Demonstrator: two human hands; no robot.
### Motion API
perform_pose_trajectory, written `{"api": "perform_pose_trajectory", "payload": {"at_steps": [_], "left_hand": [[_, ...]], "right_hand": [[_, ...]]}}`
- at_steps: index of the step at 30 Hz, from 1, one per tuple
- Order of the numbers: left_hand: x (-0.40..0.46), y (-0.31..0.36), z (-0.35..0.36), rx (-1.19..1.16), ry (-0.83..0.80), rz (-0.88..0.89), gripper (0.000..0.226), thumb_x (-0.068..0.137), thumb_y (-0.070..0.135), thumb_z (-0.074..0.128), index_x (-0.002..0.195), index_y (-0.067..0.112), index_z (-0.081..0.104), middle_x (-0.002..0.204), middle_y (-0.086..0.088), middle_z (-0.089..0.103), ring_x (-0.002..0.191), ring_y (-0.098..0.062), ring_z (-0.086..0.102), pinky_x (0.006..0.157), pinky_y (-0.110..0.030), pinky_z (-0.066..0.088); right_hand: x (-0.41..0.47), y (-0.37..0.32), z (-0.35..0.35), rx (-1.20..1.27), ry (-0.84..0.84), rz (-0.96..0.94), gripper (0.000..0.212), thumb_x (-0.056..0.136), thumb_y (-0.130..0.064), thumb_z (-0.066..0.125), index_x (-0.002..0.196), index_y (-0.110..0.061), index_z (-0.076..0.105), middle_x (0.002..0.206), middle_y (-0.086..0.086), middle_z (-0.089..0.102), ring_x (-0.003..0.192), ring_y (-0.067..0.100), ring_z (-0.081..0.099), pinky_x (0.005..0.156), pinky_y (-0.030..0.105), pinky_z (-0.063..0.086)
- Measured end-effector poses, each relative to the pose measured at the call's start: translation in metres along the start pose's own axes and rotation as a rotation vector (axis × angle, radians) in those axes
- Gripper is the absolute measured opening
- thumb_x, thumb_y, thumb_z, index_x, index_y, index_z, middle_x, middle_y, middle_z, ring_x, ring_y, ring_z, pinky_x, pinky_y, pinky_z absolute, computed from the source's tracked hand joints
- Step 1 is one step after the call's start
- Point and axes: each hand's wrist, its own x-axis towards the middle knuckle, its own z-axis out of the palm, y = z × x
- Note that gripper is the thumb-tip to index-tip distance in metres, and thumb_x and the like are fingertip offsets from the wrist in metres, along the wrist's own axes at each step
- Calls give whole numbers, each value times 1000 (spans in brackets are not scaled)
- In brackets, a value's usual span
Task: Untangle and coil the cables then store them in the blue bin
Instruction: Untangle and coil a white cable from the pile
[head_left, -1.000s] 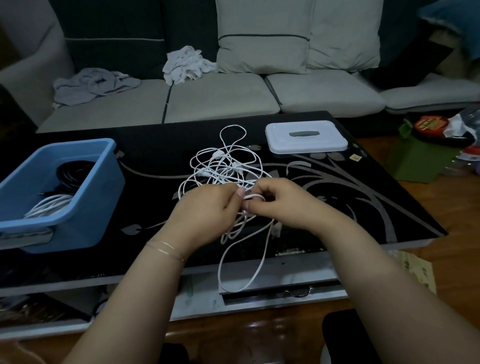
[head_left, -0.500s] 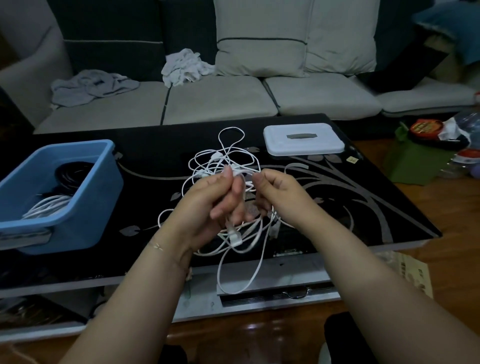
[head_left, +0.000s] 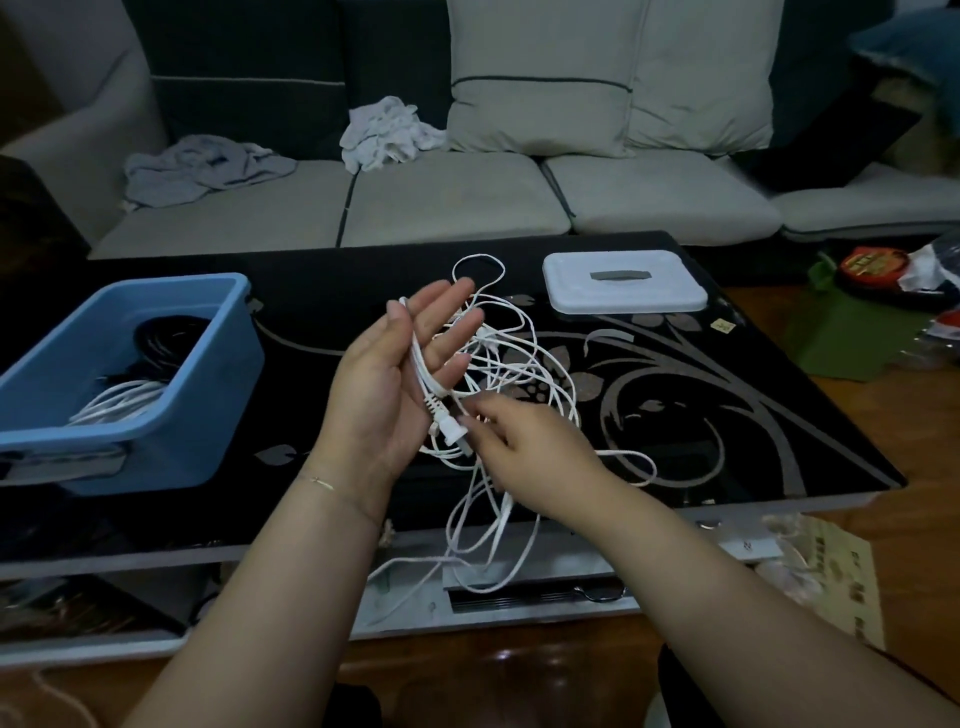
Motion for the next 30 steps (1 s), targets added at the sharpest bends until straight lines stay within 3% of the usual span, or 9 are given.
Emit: {"api": "perform_pose_trajectory", "payload": {"at_steps": [3, 7, 9, 12, 15, 18, 22, 27, 30], "left_hand": [[1, 0, -2, 19, 52, 0, 36, 105, 29, 29, 95, 9, 57, 117, -13, 68, 94, -20, 71, 66, -25, 58], [3, -5, -2, 208, 94, 49, 35, 106, 27, 29, 80, 12, 50, 122, -15, 65, 106, -26, 67, 86, -41, 57], [5, -8, -1, 431, 138, 129, 33, 106, 26, 30, 81, 14, 49, 122, -8, 66, 103, -23, 69, 88, -41, 56], [7, -9, -9, 869, 157, 263, 33, 105, 29, 32, 80, 17, 49, 122, 2, 64, 88, -11, 71, 81, -36, 58], [8, -5, -26, 1489, 82, 381, 32, 102, 40, 32, 89, 25, 57, 94, 5, 71, 74, -14, 68, 72, -43, 55], [9, -6, -30, 1723, -62, 282, 31, 102, 36, 34, 96, 22, 61, 79, 10, 68, 78, -16, 63, 75, -39, 51], [2, -8, -21, 1681, -146, 111, 34, 101, 40, 34, 88, 26, 63, 67, 8, 60, 73, -14, 61, 68, -33, 47], [-3, -8, -8, 1257, -371, -42, 51, 99, 48, 31, 73, 18, 64, 45, 11, 40, 45, -4, 33, 46, -17, 26], [-2, -5, -13, 1078, -410, -138, 51, 96, 50, 35, 71, 12, 59, 49, 6, 33, 46, -9, 26, 43, -18, 23]], "right_hand": [[-3, -4, -1, -40, -55, -37, 31, 99, -32, 43, 128, -35, 53, 54, -9, 38, 52, 5, 35, 53, 24, 30], [-5, -7, -3, -110, -77, -52, 25, 99, -36, 43, 118, -31, 56, 59, -6, 47, 66, 20, 51, 56, 32, 30], [-6, -6, -3, -146, -72, -58, 23, 97, -41, 45, 112, -29, 58, 73, -2, 60, 83, 26, 58, 60, 30, 32], [-7, -2, -4, -208, -73, -93, 26, 96, -45, 47, 113, -31, 60, 87, 2, 67, 90, 26, 60, 63, 29, 30], [-8, -2, -13, -166, -109, -86, 26, 96, -48, 46, 111, -35, 62, 78, -5, 62, 83, 19, 59, 63, 29, 34], [-7, 4, -22, -39, -92, -44, 29, 95, -51, 44, 100, -33, 65, 68, -9, 61, 68, 6, 56, 68, 31, 46], [-2, 16, -23, 127, -45, -8, 28, 97, -46, 41, 86, -28, 60, 50, -15, 53, 47, 3, 49, 61, 34, 46], [3, 22, -24, 213, 34, -31, 39, 86, -62, 34, 78, -33, 58, 75, -4, 65, 76, 14, 62, 77, 46, 50], [3, 21, -27, 291, 51, -36, 41, 87, -59, 46, 73, -23, 61, 71, 1, 65, 70, 16, 60, 75, 43, 51]]}}
